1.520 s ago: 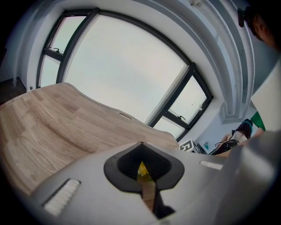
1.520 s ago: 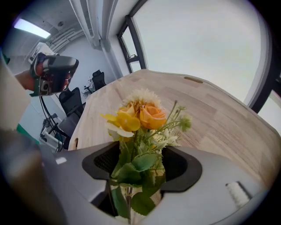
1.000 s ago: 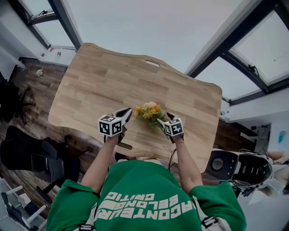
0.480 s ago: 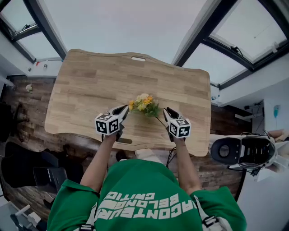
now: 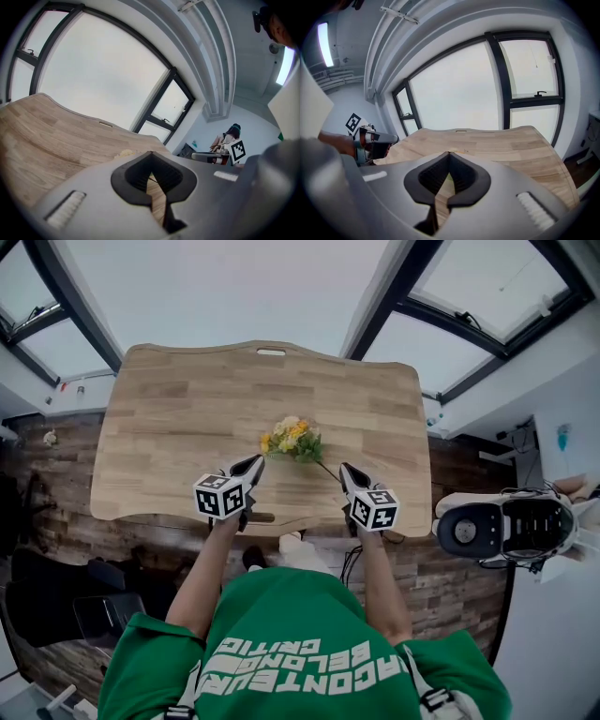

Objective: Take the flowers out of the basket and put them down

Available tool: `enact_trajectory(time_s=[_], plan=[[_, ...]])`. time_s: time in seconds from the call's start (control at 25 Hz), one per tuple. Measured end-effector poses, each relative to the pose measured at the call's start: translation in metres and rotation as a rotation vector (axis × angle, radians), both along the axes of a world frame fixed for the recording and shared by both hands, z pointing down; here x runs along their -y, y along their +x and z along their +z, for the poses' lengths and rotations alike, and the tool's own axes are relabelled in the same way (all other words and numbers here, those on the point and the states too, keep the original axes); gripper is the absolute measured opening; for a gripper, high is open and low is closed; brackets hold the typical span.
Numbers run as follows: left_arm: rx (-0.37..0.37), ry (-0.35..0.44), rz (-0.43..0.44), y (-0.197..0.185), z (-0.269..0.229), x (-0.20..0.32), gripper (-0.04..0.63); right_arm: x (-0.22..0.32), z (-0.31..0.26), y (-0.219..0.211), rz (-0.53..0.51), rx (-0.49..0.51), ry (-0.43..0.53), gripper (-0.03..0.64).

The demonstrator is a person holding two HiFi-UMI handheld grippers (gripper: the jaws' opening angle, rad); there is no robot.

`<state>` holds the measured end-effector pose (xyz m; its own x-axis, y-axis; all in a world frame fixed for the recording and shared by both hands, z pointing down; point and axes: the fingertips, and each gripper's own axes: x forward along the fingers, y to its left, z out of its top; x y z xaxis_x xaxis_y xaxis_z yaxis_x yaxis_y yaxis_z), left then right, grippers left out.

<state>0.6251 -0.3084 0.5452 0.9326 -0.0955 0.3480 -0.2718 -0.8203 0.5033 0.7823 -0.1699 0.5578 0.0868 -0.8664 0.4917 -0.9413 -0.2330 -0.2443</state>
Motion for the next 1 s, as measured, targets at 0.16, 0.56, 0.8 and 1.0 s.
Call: enact_trajectory(time_s=[0.16, 0.56, 0.8, 1.0], plan=[[0.004, 0.006, 0.024, -0.011, 0.0, -0.013, 0.012, -0.019, 0.004, -0.019, 0.013, 0.011, 0.005, 0.005], [-0.004, 0.007, 0.039, -0.034, -0.003, -0.023, 0.012, -0.037, 0.009, -0.051, 0.023, 0.03, 0.006, 0.003], [0.002, 0.001, 0.043, -0.037, -0.005, -0.015, 0.012, -0.03, 0.005, -0.054, 0.017, 0.041, 0.005, 0.003], [0.004, 0.009, 0.043, -0.046, -0.003, -0.019, 0.012, -0.036, 0.009, -0.063, 0.018, 0.043, 0.011, 0.005]])
